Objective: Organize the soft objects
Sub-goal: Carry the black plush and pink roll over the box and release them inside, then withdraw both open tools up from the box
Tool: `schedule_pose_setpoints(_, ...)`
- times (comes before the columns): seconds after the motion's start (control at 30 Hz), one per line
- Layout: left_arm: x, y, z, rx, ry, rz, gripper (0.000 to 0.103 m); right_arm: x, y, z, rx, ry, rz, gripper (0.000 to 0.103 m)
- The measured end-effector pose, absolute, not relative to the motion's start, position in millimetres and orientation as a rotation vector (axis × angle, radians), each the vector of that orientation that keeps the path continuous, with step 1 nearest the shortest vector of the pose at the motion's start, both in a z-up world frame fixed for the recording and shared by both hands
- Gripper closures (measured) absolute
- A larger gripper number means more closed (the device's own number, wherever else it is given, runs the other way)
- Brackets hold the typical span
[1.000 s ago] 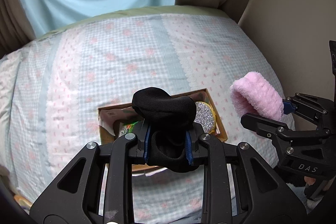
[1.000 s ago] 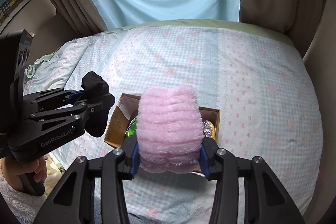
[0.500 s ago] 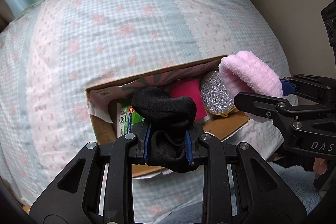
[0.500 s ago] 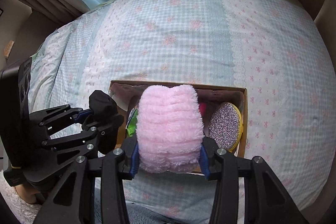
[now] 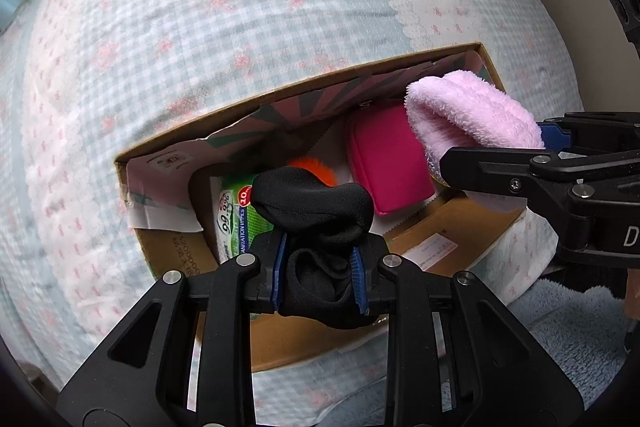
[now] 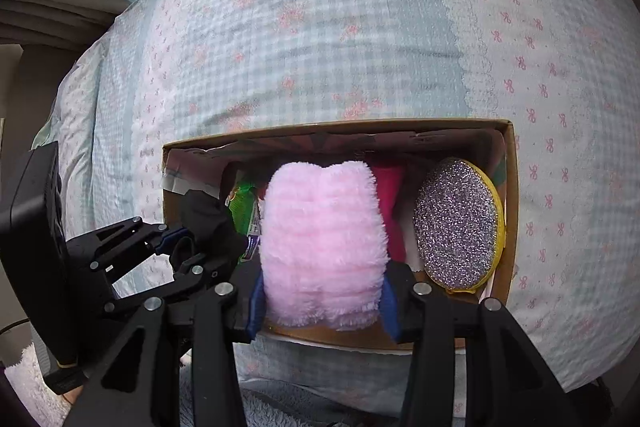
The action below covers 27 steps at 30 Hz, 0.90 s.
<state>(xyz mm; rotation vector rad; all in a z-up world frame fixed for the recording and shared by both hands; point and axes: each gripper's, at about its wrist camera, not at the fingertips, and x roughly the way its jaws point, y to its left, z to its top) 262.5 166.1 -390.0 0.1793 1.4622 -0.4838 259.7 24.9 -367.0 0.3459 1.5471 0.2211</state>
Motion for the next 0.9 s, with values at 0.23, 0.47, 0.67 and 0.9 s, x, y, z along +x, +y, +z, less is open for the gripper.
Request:
schedule_pose_setpoints(0.23, 259, 160, -393, 0.177, 1.482, -0.485, 0.0, 262, 15, -366, 0.361, 1.534, 0.159, 0.0)
schedule_pose_setpoints(0.47, 261, 162, -385, 0.189, 1.477, -0.455, 0.0, 263, 3, -352, 0.383, 1.491, 0.142, 0.0)
schedule_pose_setpoints(0.67, 254, 160, -366, 0.193, 1.448, -0.447, 0.0, 251, 0, -332, 0.373, 1.446, 0.158, 0.0)
schedule_pose_setpoints(0.9, 239, 153, -316, 0.187, 1.339, -0.425, 0.0, 229, -12, -275, 0.329, 1.291, 0.164, 0.0)
